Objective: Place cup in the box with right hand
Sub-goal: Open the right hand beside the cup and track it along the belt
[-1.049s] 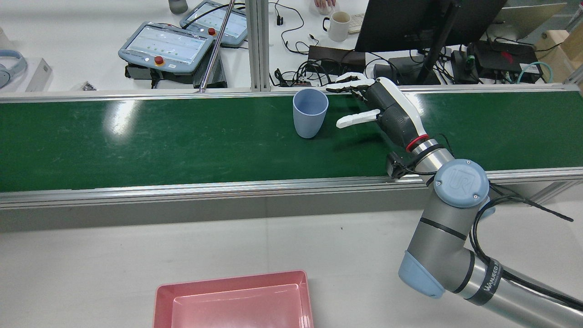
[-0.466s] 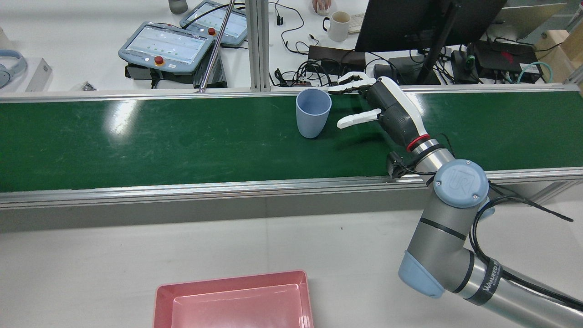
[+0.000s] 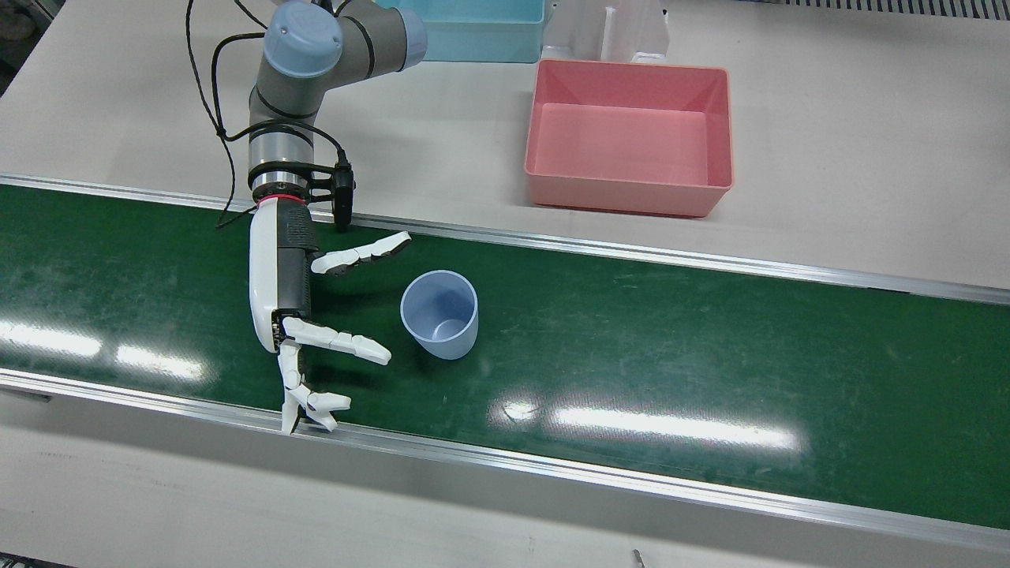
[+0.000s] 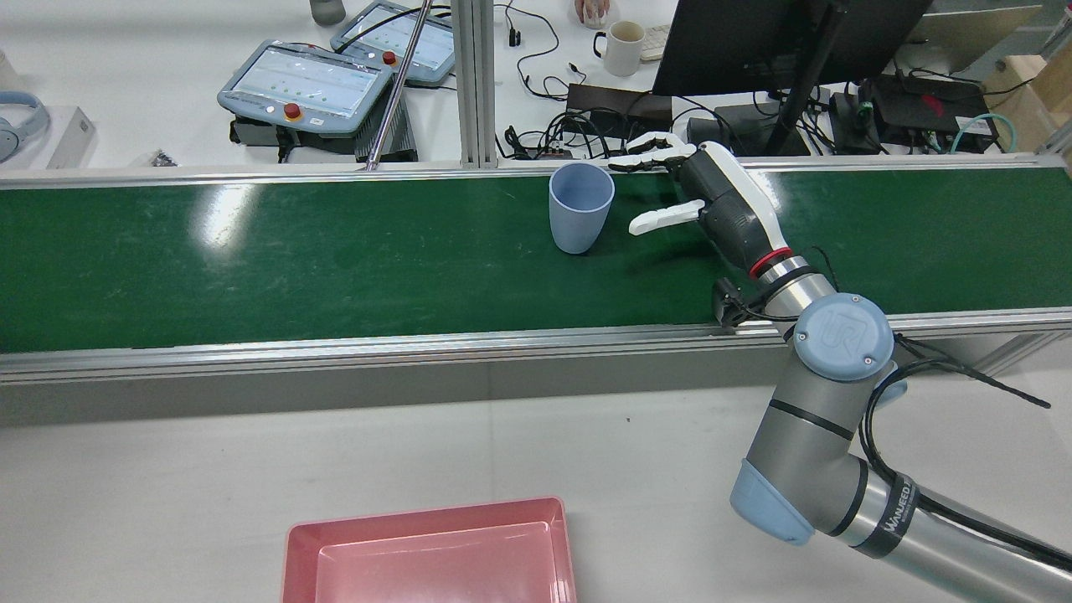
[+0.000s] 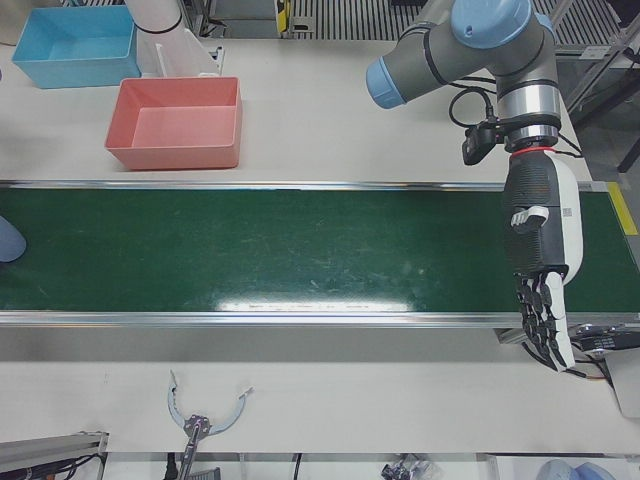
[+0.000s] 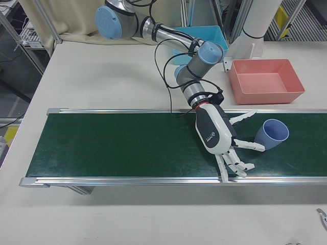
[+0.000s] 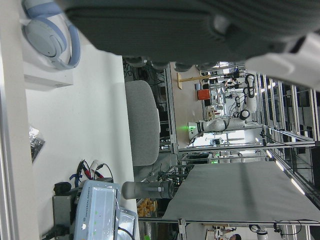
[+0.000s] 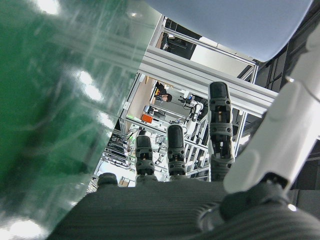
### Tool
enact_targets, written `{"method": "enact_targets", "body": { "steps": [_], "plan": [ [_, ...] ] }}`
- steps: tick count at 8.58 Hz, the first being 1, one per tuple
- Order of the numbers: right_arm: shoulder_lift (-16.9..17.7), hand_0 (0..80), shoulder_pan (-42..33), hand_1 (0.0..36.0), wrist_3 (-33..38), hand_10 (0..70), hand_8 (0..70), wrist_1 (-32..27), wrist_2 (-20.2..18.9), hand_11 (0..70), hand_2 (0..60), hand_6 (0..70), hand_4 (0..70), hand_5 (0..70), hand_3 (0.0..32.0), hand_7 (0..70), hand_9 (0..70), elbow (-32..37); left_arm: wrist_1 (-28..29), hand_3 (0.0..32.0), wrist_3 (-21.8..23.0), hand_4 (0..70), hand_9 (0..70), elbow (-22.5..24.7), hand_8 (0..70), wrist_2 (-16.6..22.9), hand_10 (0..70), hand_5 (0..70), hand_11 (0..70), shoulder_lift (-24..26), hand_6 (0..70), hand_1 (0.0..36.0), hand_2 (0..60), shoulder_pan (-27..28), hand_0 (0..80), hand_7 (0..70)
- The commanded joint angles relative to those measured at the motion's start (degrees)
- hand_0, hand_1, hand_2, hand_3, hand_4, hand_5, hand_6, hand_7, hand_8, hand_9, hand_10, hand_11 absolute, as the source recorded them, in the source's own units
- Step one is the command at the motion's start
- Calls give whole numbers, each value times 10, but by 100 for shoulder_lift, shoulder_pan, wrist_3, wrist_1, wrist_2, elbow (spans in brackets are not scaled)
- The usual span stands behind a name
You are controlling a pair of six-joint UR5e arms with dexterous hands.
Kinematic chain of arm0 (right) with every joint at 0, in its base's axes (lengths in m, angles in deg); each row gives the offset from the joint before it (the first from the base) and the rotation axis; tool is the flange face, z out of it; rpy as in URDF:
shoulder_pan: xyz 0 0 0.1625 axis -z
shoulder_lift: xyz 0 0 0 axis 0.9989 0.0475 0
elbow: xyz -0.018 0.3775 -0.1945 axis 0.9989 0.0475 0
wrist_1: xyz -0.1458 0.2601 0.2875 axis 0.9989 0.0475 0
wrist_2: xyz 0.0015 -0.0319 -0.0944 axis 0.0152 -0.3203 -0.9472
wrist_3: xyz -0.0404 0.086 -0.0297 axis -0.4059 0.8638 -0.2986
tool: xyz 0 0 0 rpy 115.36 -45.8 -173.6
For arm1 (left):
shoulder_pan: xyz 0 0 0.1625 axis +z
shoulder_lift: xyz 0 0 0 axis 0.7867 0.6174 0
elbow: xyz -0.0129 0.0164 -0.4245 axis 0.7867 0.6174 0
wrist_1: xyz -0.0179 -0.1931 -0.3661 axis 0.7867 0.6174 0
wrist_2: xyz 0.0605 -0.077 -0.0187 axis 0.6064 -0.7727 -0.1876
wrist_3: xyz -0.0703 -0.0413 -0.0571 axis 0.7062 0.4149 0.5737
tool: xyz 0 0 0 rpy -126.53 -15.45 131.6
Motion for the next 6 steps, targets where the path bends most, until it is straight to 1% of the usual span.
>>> {"method": "enact_targets", "body": {
  "steps": [1,3,5,6],
  "plan": [
    [-8,460,4,52,-9,5,110,0,90,4,0,62,413,11,144,449,208,37,0,0,0,0,0,1,0,0,0,0,0,0,0,0,0,8,0,0],
    [-34,469,4,67,-10,6,113,0,90,6,0,67,435,15,136,466,214,72,0,0,0,0,0,1,0,0,0,0,0,0,0,0,0,-1,0,0],
    [-43,467,4,64,-44,9,109,0,90,10,0,66,450,13,130,465,210,72,0,0,0,0,0,-8,0,0,0,0,0,0,0,0,0,-1,0,0],
    [-34,467,4,61,-62,3,110,0,90,1,0,63,435,12,136,452,210,72,0,0,0,0,0,-8,0,0,0,0,0,0,0,0,0,-1,0,0]
  ]
}}
